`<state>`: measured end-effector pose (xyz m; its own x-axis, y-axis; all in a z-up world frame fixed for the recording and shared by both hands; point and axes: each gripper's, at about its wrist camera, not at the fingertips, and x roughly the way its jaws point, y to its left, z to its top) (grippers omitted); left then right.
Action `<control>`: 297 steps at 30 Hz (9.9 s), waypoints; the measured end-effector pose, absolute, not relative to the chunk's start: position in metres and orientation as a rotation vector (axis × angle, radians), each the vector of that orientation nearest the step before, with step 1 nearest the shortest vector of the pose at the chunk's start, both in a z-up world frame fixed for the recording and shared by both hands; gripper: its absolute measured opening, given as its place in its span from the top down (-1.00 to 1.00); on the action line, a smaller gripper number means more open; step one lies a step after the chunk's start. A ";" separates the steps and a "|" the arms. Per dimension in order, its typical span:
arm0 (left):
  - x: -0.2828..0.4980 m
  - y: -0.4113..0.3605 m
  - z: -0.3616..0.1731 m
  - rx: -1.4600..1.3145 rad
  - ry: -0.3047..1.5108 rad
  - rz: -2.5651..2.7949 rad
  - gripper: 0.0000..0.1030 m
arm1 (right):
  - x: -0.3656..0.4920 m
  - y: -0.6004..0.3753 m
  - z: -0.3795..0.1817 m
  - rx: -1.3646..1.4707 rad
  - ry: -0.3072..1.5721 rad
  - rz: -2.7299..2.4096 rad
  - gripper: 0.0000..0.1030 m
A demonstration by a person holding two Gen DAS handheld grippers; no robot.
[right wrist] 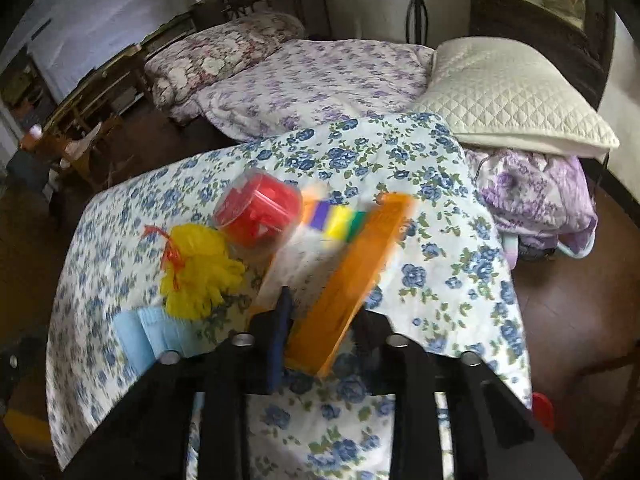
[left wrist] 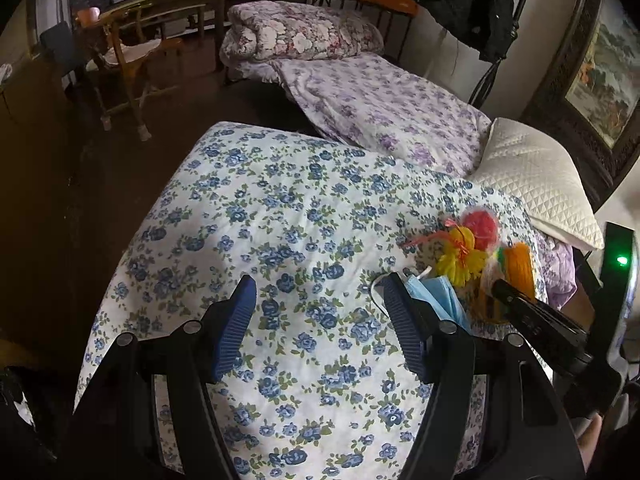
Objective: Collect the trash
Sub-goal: 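Grasp the orange cardboard packets with the right tool while the left grasps the blue face mask, then carry the orange packets and blue mask in both tools to the red wastebasket, then open the right tool over the basket while the left tool drops the blue mask, then move both open tools back over the remaining trash on the bed, then grasp the yellow yarn tassel toy with the right tool while the left grasps the clear cup, then carry the yellow tassel toy and clear cup in both tools to the red wastebasket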
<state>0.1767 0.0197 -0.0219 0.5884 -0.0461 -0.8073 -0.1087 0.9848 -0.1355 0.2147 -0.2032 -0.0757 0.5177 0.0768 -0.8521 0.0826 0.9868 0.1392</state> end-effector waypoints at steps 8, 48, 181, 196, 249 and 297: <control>0.185 -0.020 -0.045 -0.149 1.024 -0.042 -0.26 | 0.153 -0.229 -0.059 0.225 1.005 0.063 0.64; 0.179 -0.080 -0.035 -0.164 0.880 -0.280 0.77 | 0.126 -0.254 -0.058 0.291 0.981 0.159 0.66; 0.137 -0.078 0.017 -0.089 0.781 -0.110 -0.86 | 0.011 -0.356 -0.044 0.155 0.966 -0.029 -0.73; 0.162 0.026 0.017 -0.152 0.761 0.150 -0.86 | 0.133 -0.202 -0.012 -0.014 0.890 0.206 -0.85; 0.272 -0.138 -0.073 0.096 0.909 -0.131 -0.87 | 0.125 -0.275 -0.038 0.287 0.904 0.113 0.38; 0.129 -0.255 -0.003 0.152 0.790 -0.497 -0.09 | -0.006 -0.388 -0.012 0.301 0.848 -0.130 0.36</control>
<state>0.1290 -0.2546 -0.0034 0.5956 -0.3705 -0.7127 0.4820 0.8746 -0.0518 -0.0058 -0.3882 -0.0125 0.6566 0.0061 -0.7542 0.2324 0.9497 0.2100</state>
